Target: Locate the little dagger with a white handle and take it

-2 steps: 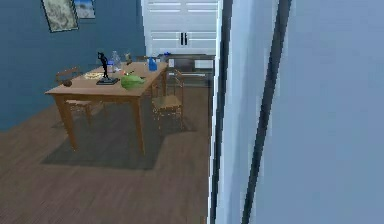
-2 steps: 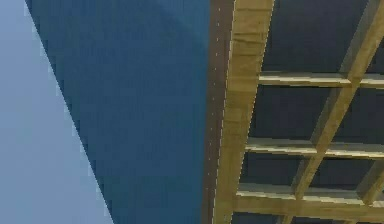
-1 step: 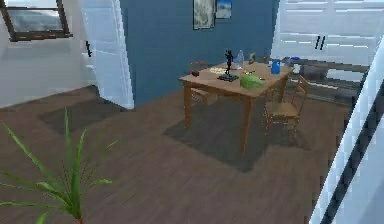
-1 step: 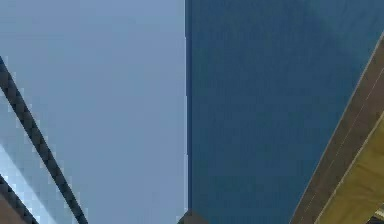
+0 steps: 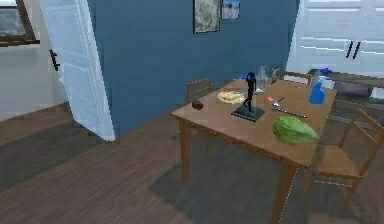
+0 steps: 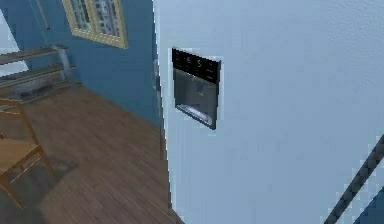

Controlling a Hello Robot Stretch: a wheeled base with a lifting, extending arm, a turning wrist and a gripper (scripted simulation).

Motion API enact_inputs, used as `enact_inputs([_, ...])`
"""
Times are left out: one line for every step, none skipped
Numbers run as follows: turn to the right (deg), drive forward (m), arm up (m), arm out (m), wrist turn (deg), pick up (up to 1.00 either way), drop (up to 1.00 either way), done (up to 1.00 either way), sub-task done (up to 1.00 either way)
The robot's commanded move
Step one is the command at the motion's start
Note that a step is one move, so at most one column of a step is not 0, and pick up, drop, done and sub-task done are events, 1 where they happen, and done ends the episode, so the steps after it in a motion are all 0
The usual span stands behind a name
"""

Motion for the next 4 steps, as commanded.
enact_inputs([-9.0,0.0,0.0,0.0,0.0,0.0,0.0,0.0,0.0])
enact_inputs([0.0,1.0,0.0,0.0,0.0,0.0,0.0,0.0,0.0])
enact_inputs([-15.0,0.0,0.0,0.0,0.0,0.0,0.0,0.0,0.0])
enact_inputs([0.0,0.2,0.0,0.0,0.0,0.0,0.0,0.0,0.0])
